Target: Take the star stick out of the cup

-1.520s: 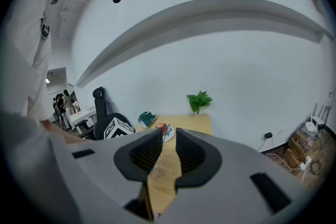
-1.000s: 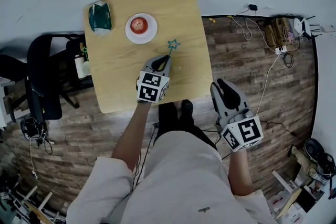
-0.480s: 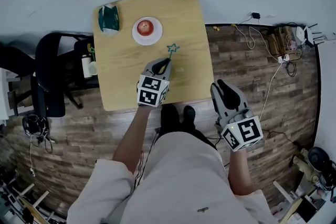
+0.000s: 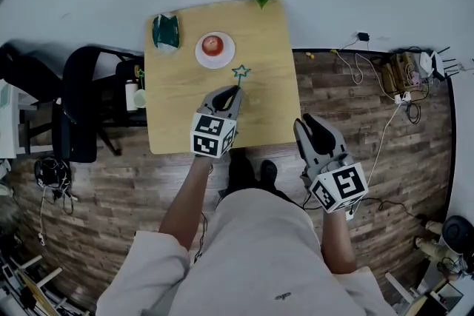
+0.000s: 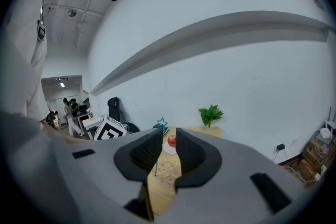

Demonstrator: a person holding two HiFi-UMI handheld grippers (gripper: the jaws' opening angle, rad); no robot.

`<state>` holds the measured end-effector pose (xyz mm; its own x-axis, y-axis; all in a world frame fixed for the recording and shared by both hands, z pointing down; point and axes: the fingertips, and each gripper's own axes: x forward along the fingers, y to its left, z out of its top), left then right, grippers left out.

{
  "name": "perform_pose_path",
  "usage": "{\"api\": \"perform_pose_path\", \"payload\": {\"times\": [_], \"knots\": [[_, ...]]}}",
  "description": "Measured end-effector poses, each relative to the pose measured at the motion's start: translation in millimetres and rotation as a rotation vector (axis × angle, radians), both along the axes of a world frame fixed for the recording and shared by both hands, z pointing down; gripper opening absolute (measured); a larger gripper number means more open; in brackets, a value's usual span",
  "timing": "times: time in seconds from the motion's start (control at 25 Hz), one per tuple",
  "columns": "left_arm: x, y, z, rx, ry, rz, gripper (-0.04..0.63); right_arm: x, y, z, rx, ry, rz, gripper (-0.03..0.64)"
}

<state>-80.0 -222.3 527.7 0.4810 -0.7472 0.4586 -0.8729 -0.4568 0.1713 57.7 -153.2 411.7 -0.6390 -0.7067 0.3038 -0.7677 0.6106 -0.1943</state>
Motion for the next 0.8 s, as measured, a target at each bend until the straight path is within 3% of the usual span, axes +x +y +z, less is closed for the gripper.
{"api": "perform_pose_path", "payload": {"times": [0.8], "knots": [[40.6,77.9,-89.3,0.134,0.044,-0.083,0.02,15.5,42.5,-22.8,0.065,-0.07,-0.149,0.077]]}}
